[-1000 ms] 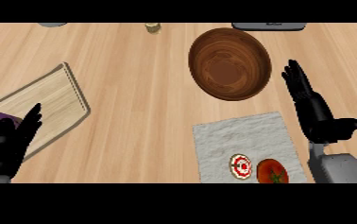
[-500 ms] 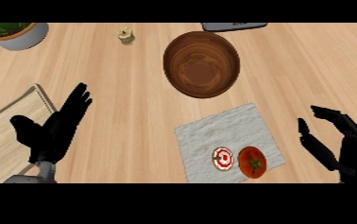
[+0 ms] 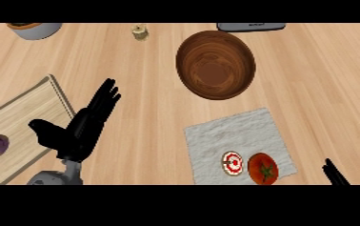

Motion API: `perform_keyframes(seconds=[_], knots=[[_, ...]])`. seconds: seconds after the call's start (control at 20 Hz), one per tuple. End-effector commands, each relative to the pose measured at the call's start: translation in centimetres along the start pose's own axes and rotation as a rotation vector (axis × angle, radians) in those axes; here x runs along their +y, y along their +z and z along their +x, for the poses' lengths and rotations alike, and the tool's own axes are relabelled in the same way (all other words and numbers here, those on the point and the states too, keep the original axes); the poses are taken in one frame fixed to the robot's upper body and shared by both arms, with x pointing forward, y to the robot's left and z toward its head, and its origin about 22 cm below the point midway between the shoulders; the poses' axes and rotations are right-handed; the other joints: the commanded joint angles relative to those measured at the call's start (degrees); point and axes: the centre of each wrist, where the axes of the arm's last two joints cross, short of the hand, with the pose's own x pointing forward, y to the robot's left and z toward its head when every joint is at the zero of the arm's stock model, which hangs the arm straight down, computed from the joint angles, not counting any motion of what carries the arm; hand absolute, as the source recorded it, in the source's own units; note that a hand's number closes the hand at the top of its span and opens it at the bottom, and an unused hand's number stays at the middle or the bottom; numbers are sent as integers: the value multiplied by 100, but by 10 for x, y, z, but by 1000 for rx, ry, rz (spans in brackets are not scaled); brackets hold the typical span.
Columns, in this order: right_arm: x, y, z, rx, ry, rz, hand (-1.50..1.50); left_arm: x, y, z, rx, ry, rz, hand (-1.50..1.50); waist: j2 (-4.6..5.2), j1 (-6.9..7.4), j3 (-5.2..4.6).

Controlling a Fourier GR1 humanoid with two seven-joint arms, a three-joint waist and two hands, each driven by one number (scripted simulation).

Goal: Pick the tomato from the placemat and place it in the bowl

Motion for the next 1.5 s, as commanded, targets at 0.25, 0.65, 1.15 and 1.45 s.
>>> perform_keyframes(seconds=[0.25,0.65,1.15,1.45], knots=[[-44,61,45,273,320,47,-150,-24,-5,0,-21,-3,-85,0,153,362,-24],[-40,42,98,509,372,203,-150,-26,-17,6,-22,0,-126,0,197,606,-2],[-6,-7,138,686,494,309,-150,-9,-22,-3,-9,15,-109,0,109,538,23],[24,-43,121,757,522,392,-150,-27,-12,-4,1,12,-103,0,55,472,38]])
